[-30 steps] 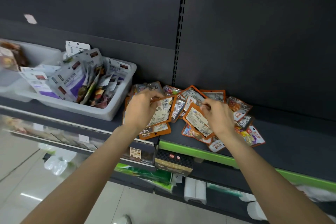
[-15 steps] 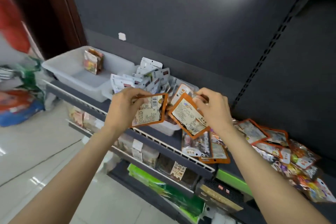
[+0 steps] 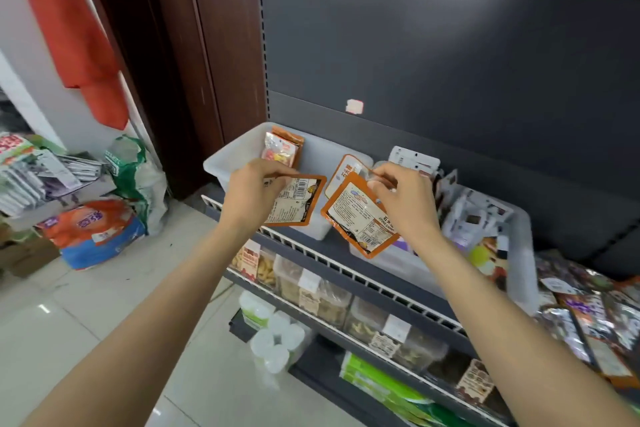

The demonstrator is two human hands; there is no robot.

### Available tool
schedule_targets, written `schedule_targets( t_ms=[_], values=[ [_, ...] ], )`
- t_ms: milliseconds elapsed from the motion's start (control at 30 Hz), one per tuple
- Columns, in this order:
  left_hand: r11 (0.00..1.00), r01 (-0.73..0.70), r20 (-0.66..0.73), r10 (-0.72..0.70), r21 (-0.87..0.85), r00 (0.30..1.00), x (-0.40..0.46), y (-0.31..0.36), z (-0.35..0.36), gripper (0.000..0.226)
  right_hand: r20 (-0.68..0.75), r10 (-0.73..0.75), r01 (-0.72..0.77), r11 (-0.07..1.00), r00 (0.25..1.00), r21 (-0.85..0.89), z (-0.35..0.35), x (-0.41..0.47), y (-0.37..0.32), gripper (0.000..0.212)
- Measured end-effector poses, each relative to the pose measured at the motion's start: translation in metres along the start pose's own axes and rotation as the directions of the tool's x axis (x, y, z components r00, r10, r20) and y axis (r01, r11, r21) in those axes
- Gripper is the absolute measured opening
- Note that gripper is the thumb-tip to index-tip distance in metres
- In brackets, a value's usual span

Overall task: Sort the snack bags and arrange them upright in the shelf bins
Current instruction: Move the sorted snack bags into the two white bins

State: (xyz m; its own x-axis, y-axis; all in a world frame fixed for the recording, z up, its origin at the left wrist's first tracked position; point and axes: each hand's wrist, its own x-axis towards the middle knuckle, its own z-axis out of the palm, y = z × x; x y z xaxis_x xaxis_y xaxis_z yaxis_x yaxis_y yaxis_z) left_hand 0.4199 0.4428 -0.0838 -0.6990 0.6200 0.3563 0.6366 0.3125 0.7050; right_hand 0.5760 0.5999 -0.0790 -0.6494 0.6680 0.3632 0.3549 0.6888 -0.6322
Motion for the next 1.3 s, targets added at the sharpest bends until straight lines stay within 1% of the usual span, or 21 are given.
schedule_targets(
  t_ms=[200, 300, 400, 500, 600, 700, 767, 867, 933, 967, 1033, 1067, 1133, 1200, 1233, 1300],
  values=[
    [0.999, 0.029, -0.005, -0.03, -0.016, 1.0, 0.079, -0.063, -0.015, 0.019, -0.045, 0.013, -0.014, 1.0, 0.999, -0.013, 0.067, 0.064, -0.03, 0.008],
    [0.998, 0.065, 0.025, -0.065, -0.011, 0.998, 0.124, -0.098, -0.012, 0.019, -0.075, 0.034, -0.036, 0.999, 0.997, -0.029, 0.098, 0.1, -0.034, 0.008],
    [0.999, 0.038, 0.11, -0.042, 0.036, 0.993, 0.164, -0.129, -0.006, 0.021, -0.059, 0.061, -0.066, 0.994, 0.996, -0.089, 0.127, 0.128, -0.036, 0.01],
    [0.998, 0.021, 0.216, -0.034, 0.062, 0.976, 0.195, -0.155, 0.007, 0.026, -0.047, 0.128, -0.133, 0.984, 0.991, -0.121, 0.151, 0.146, -0.035, 0.01],
    [0.996, 0.011, 0.342, -0.041, 0.089, 0.939, 0.22, -0.183, 0.026, 0.029, -0.039, 0.202, -0.206, 0.968, 0.979, -0.146, 0.174, 0.157, -0.027, 0.009],
    [0.998, 0.003, 0.447, -0.028, 0.059, 0.894, 0.243, -0.203, 0.045, 0.029, -0.016, 0.268, -0.267, 0.95, 0.963, -0.16, 0.194, 0.165, -0.021, 0.008],
    [0.999, -0.018, 0.474, -0.005, 0.045, 0.88, 0.257, -0.213, 0.055, 0.027, -0.052, 0.327, -0.331, 0.925, 0.944, -0.187, 0.203, 0.167, -0.018, 0.008],
    [1.0, -0.003, 0.459, 0.001, 0.004, 0.888, 0.281, -0.228, 0.066, 0.024, -0.146, 0.375, -0.399, 0.893, 0.915, -0.21, 0.213, 0.17, -0.015, 0.008],
    [0.996, -0.07, 0.479, 0.035, 0.054, 0.877, 0.292, -0.236, 0.07, 0.026, -0.159, 0.384, -0.413, 0.881, 0.909, -0.233, 0.22, 0.173, -0.016, 0.007],
    [0.985, -0.132, 0.518, 0.056, 0.11, 0.853, 0.296, -0.238, 0.071, 0.029, -0.161, 0.387, -0.416, 0.876, 0.908, -0.244, 0.223, 0.174, -0.017, 0.007],
    [0.933, -0.278, 0.622, 0.079, 0.229, 0.779, 0.303, -0.241, 0.072, 0.038, -0.164, 0.398, -0.428, 0.87, 0.903, -0.245, 0.23, 0.177, -0.022, 0.007],
    [0.904, -0.336, 0.659, 0.086, 0.263, 0.747, 0.306, -0.244, 0.072, 0.043, -0.154, 0.407, -0.434, 0.867, 0.9, -0.244, 0.234, 0.179, -0.026, 0.007],
    [0.852, -0.441, 0.69, 0.138, 0.284, 0.71, 0.311, -0.252, 0.072, 0.052, -0.109, 0.432, -0.445, 0.86, 0.895, -0.249, 0.245, 0.182, -0.031, 0.006],
    [0.809, -0.511, 0.674, 0.205, 0.292, 0.709, 0.317, -0.262, 0.071, 0.06, -0.061, 0.443, -0.443, 0.86, 0.895, -0.252, 0.255, 0.186, -0.036, 0.005],
    [0.822, -0.493, 0.648, 0.214, 0.285, 0.731, 0.319, -0.267, 0.068, 0.062, -0.046, 0.441, -0.438, 0.863, 0.896, -0.252, 0.261, 0.19, -0.039, 0.006],
    [0.905, -0.369, 0.59, 0.184, 0.21, 0.786, 0.322, -0.277, 0.059, 0.06, -0.034, 0.439, -0.433, 0.867, 0.898, -0.247, 0.274, 0.198, -0.043, 0.005]
  ],
)
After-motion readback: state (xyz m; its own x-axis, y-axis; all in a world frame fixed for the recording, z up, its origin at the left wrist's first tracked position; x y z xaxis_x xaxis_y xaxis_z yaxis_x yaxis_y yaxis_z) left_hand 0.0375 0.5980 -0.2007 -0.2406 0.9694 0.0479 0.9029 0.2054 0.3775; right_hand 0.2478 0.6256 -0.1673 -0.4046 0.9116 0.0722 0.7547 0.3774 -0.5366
